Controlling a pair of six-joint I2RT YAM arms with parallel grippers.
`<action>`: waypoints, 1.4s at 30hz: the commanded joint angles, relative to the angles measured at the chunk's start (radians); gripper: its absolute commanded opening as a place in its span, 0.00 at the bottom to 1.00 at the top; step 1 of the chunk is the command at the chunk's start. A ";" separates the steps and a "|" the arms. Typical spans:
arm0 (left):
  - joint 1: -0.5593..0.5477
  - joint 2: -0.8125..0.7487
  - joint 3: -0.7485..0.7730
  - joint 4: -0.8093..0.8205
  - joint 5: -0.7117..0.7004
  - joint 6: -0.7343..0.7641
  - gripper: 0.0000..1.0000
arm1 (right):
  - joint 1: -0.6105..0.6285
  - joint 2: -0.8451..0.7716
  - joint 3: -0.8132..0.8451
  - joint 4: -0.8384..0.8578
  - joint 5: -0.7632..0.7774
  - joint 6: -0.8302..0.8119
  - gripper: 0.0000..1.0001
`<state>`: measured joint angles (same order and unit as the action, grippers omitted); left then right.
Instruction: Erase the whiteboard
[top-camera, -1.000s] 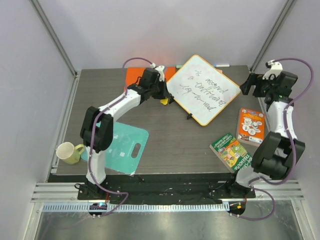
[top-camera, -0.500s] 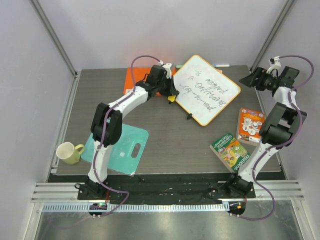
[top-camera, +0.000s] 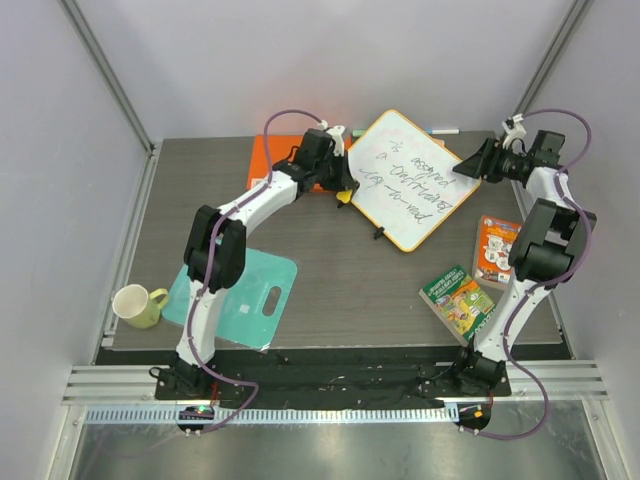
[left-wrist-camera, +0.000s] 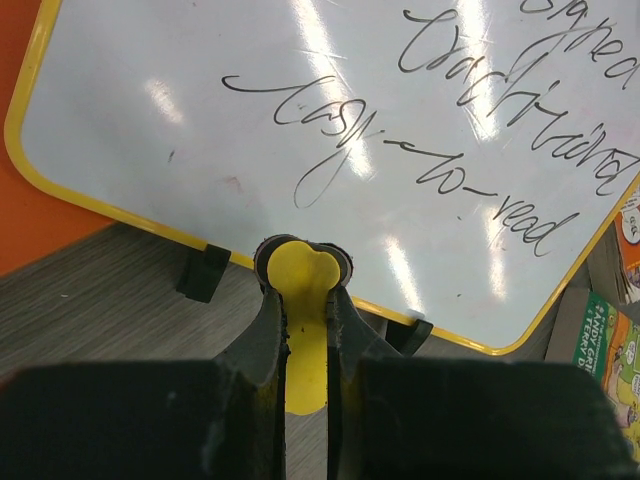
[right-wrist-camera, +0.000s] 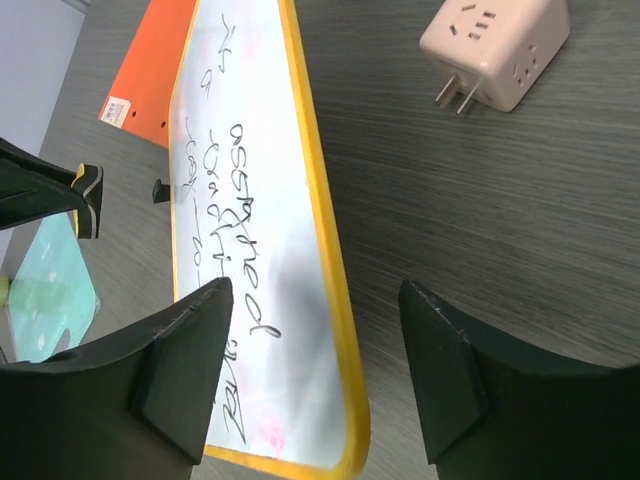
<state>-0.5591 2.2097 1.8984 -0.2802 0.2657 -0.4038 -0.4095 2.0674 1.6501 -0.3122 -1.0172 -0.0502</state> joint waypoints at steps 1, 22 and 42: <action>-0.002 -0.004 0.033 0.013 0.027 0.005 0.00 | 0.011 0.036 0.053 -0.025 -0.009 -0.011 0.68; -0.047 0.013 0.041 0.122 -0.017 0.043 0.00 | 0.049 -0.055 -0.013 -0.171 -0.026 -0.307 0.01; -0.010 0.123 -0.016 0.565 -0.307 -0.081 0.00 | 0.060 -0.112 -0.046 -0.272 0.019 -0.504 0.01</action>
<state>-0.6132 2.3238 1.8969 0.1032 -0.0292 -0.4011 -0.3744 1.9617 1.6218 -0.5434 -1.1839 -0.2947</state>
